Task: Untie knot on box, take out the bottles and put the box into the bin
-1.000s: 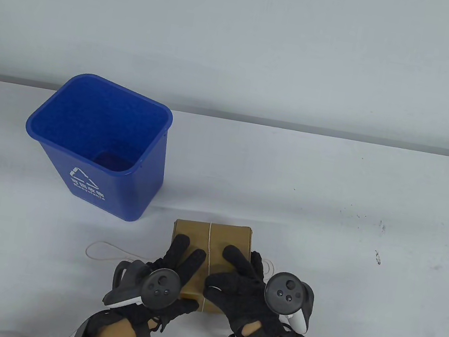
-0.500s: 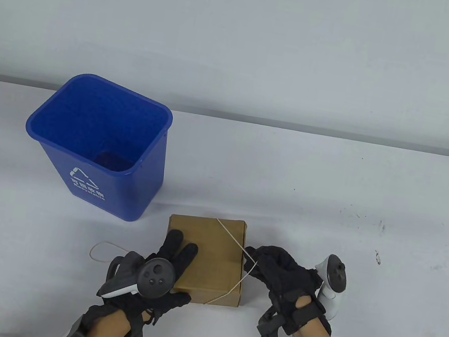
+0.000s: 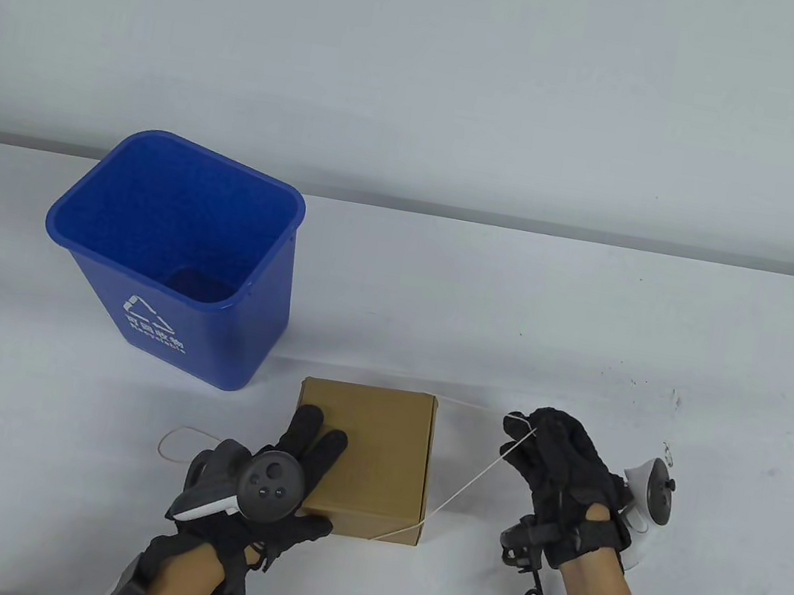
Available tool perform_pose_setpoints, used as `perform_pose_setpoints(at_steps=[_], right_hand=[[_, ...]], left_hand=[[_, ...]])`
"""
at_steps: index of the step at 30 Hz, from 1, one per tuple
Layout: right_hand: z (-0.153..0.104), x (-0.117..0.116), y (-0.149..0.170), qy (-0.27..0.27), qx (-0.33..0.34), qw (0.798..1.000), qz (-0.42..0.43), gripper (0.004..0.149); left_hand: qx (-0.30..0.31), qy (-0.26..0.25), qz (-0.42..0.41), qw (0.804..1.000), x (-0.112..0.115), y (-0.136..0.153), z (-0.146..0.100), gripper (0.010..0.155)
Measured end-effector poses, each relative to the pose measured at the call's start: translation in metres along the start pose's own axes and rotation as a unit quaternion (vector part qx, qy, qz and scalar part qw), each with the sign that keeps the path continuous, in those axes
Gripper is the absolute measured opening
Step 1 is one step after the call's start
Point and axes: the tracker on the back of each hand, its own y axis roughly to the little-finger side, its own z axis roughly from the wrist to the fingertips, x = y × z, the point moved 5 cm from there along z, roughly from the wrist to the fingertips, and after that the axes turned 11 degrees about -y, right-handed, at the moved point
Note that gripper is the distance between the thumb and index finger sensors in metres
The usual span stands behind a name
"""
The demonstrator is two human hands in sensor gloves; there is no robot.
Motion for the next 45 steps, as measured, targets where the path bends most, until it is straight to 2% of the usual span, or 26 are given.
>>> perform_pose_setpoints(at_steps=[5,7,9,11,12,14,15,18,26,28,30,31,32,33,36,38,42,43,45], right_hand=[[-0.005,0.036,-0.007,0.083,-0.031,0.993,-0.079,0.033],[-0.005,0.044,-0.009,0.099,-0.055,0.983,-0.147,0.034],[-0.003,0.047,-0.012,0.089,-0.099,0.955,-0.266,0.034],[-0.003,0.048,-0.021,0.111,-0.113,0.909,-0.385,0.034],[-0.002,0.047,-0.024,0.111,-0.127,0.878,-0.449,0.033],[-0.003,0.045,-0.028,0.122,-0.140,0.836,-0.516,0.034],[-0.002,0.044,-0.030,0.122,-0.137,0.827,-0.531,0.034],[-0.002,0.040,-0.032,0.119,-0.129,0.830,-0.530,0.036],[0.008,0.020,-0.013,0.019,-0.141,0.818,-0.557,0.070],[0.011,0.011,-0.006,-0.027,-0.138,0.814,-0.563,0.077],[0.015,-0.002,0.005,-0.080,-0.137,0.802,-0.576,0.084],[0.018,-0.010,0.012,-0.118,-0.137,0.793,-0.582,0.088],[0.019,-0.019,0.022,-0.168,-0.145,0.773,-0.594,0.092],[0.019,-0.026,0.035,-0.217,-0.170,0.737,-0.616,0.097],[0.017,-0.035,0.064,-0.264,-0.236,0.633,-0.688,0.106],[0.019,-0.036,0.077,-0.274,-0.261,0.616,-0.692,0.110],[0.025,-0.026,0.091,-0.263,-0.296,0.609,-0.687,0.109],[0.026,-0.026,0.089,-0.259,-0.292,0.613,-0.687,0.108],[0.031,-0.025,0.082,-0.216,-0.271,0.618,-0.706,0.099]], left_hand=[[0.004,0.001,-0.010,1.000,0.000,0.002,0.000,0.102],[0.004,0.002,-0.022,1.000,0.000,0.004,0.000,0.102],[0.001,0.001,-0.026,1.000,-0.001,0.007,0.000,0.102],[-0.006,-0.003,-0.026,1.000,-0.002,0.008,0.000,0.102],[-0.009,-0.006,-0.024,1.000,-0.002,0.009,0.000,0.102],[-0.015,-0.011,-0.014,1.000,-0.003,0.009,0.000,0.102],[-0.019,-0.014,-0.008,1.000,-0.003,0.008,-0.001,0.102],[-0.024,-0.019,0.009,0.999,-0.003,0.006,0.000,0.102],[-0.024,-0.020,0.002,0.999,-0.006,0.007,-0.001,0.101],[-0.029,-0.027,0.013,0.999,-0.009,0.007,-0.002,0.103],[-0.032,-0.041,0.023,0.998,-0.014,0.004,-0.004,0.105],[-0.030,-0.048,0.025,0.998,-0.017,0.002,-0.004,0.106],[-0.028,-0.057,0.029,0.998,-0.019,0.000,-0.005,0.107],[-0.028,-0.063,0.034,0.997,-0.020,-0.002,-0.005,0.108],[-0.041,-0.050,0.058,0.996,-0.015,-0.002,-0.003,0.112],[-0.061,-0.035,0.059,0.996,-0.009,0.003,-0.001,0.112],[-0.089,-0.062,0.048,0.993,-0.012,0.012,0.001,0.110],[-0.089,-0.061,0.036,0.994,-0.011,0.013,0.002,0.110],[-0.093,-0.068,0.013,0.993,-0.010,0.016,0.005,0.110]])
